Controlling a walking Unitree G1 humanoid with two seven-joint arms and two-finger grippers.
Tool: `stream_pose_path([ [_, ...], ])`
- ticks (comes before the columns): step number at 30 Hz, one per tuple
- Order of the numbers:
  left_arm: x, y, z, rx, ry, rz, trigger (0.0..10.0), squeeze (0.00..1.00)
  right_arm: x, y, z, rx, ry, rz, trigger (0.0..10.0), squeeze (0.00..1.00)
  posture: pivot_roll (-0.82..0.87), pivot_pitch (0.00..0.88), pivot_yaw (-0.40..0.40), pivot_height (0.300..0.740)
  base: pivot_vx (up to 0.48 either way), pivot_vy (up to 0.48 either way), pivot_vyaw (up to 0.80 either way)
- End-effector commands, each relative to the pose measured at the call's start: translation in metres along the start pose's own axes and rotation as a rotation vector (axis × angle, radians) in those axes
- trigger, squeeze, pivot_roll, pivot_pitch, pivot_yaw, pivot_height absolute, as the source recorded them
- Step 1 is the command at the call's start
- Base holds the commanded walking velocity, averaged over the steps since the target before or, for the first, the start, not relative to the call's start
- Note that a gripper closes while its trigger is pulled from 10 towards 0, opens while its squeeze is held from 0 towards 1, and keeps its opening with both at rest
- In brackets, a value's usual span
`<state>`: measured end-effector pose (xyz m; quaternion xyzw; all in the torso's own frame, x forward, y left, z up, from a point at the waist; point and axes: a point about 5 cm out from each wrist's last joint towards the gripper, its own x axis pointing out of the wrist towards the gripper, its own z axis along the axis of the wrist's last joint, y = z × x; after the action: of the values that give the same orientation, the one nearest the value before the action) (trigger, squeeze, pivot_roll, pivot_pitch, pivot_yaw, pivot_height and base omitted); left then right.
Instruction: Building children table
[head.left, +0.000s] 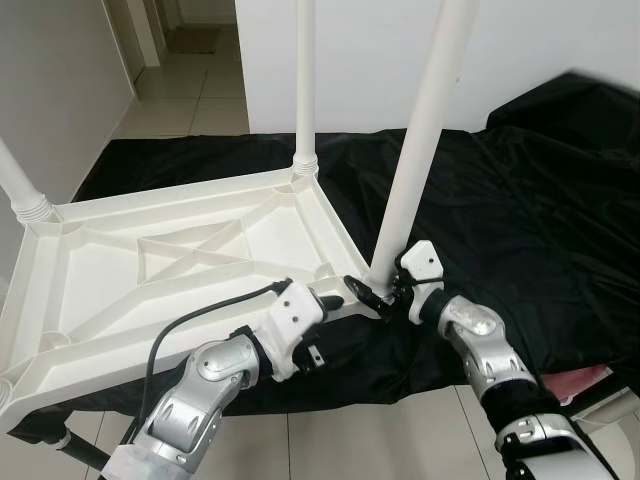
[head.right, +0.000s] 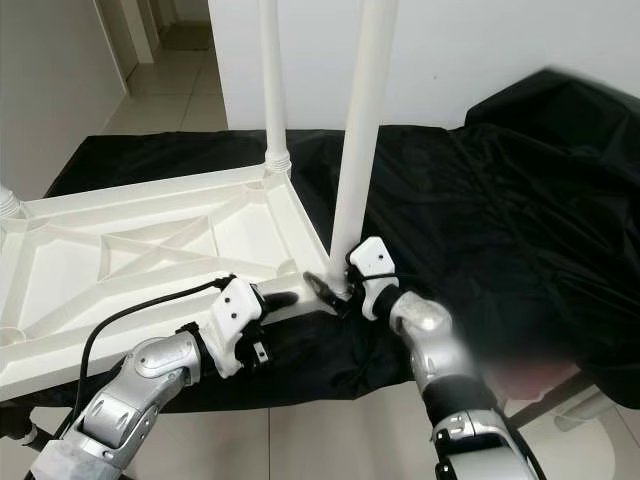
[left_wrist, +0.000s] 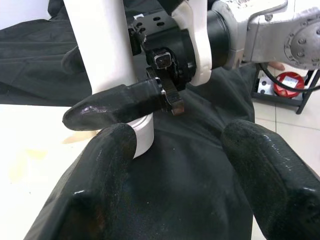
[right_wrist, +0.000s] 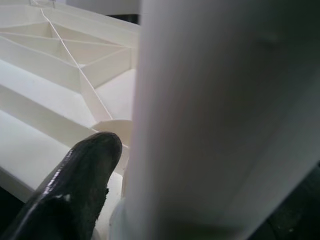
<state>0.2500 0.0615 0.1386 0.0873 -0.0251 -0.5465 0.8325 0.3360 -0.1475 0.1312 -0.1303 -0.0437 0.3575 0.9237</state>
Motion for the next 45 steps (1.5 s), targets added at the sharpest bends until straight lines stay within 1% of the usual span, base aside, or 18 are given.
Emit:
stream_pose_path([
  [1,0.000,-0.001,-0.003,0.011,0.026,-0.016,10.0,0.00,-0.001,0.000,-0.004,-0.005,0.020,0.017,3.6,0.00,0.02,0.000,0.020,0.740,0.000,0.000,0.00],
  [3,0.000,0.000,-0.002,0.014,0.027,-0.019,10.0,0.00,-0.001,0.000,-0.006,0.001,0.024,0.025,0.0,0.00,0.02,0.000,0.020,0.740,0.000,0.000,0.00],
  [13,0.002,0.000,-0.001,-0.011,0.014,-0.016,10.0,0.00,-0.003,0.003,-0.009,0.021,0.032,0.042,0.0,0.00,0.01,0.000,0.018,0.740,0.000,0.000,0.00],
  [14,0.002,-0.001,-0.002,-0.014,0.014,-0.015,10.0,0.00,-0.003,0.003,-0.010,0.034,0.029,0.032,8.6,0.00,0.00,0.000,0.017,0.740,0.000,0.000,0.00],
  [15,0.002,-0.002,-0.003,-0.012,0.017,-0.014,10.0,0.00,-0.004,0.004,-0.010,0.046,0.022,0.029,10.0,0.00,0.00,0.000,0.017,0.740,0.000,0.000,0.00],
  [18,0.002,-0.003,-0.003,-0.011,0.018,-0.013,10.0,0.00,-0.005,0.005,-0.010,0.056,0.017,0.022,10.0,0.00,0.00,0.000,0.017,0.740,0.000,0.000,0.00],
  [20,0.002,-0.003,-0.004,-0.014,0.017,-0.003,10.0,0.00,-0.006,0.002,-0.011,0.089,0.010,-0.052,10.0,0.00,0.00,0.000,0.017,0.740,0.000,0.000,0.00],
  [25,0.002,-0.002,-0.004,-0.015,0.018,0.005,10.0,0.00,-0.004,-0.001,-0.009,0.134,-0.008,-0.139,10.0,0.00,0.00,0.000,0.017,0.740,0.000,0.000,0.00],
  [26,0.002,0.001,-0.004,-0.015,0.017,0.019,10.0,0.00,-0.001,0.000,-0.008,0.168,0.002,-0.257,10.0,0.00,-0.01,0.000,0.021,0.740,0.000,0.000,0.00],
  [28,0.002,0.003,-0.004,-0.016,0.014,0.025,10.0,0.00,0.001,0.001,-0.009,0.179,0.012,-0.309,10.0,0.00,-0.01,0.000,0.021,0.740,0.000,0.000,0.00],
  [33,0.002,0.003,-0.004,-0.017,0.012,0.027,10.0,0.00,0.002,0.005,-0.009,0.190,0.014,-0.337,10.0,0.00,-0.01,0.000,0.020,0.740,0.000,0.000,0.00],
  [35,0.003,0.001,-0.004,-0.018,0.010,0.025,10.0,0.00,0.004,0.011,-0.008,0.190,0.020,-0.369,10.0,0.00,-0.02,0.000,0.022,0.740,0.000,0.000,0.00],
  [36,0.004,-0.002,-0.005,-0.026,0.007,0.021,10.0,0.00,0.007,0.027,-0.010,0.261,0.035,-0.544,10.0,0.00,-0.03,0.000,0.024,0.740,0.000,0.000,0.00],
  [37,0.004,-0.002,-0.005,-0.026,0.007,0.021,10.0,0.00,0.007,0.027,-0.010,0.261,0.035,-0.544,10.0,0.00,-0.03,0.000,0.024,0.740,0.000,0.000,0.00],
  [40,0.006,-0.004,-0.006,-0.029,0.008,0.016,10.0,0.00,0.008,0.042,-0.014,0.332,0.063,-0.756,10.0,0.00,-0.03,0.000,0.017,0.740,0.000,0.000,0.00],
  [41,0.006,-0.004,-0.006,-0.029,0.008,0.016,10.0,0.00,0.008,0.042,-0.014,0.332,0.063,-0.756,10.0,0.00,-0.03,0.000,0.017,0.740,0.000,0.000,0.00],
  [42,0.006,-0.004,-0.006,-0.028,0.008,0.014,10.0,0.00,0.010,0.049,-0.016,0.348,0.072,-0.786,10.0,0.00,-0.02,0.000,0.012,0.740,0.000,0.000,0.00],
  [45,0.007,-0.004,-0.006,-0.027,0.007,0.015,10.0,0.00,0.017,0.060,-0.013,0.373,0.072,-0.737,10.0,0.00,-0.02,0.000,0.011,0.740,0.000,0.000,0.00],
])
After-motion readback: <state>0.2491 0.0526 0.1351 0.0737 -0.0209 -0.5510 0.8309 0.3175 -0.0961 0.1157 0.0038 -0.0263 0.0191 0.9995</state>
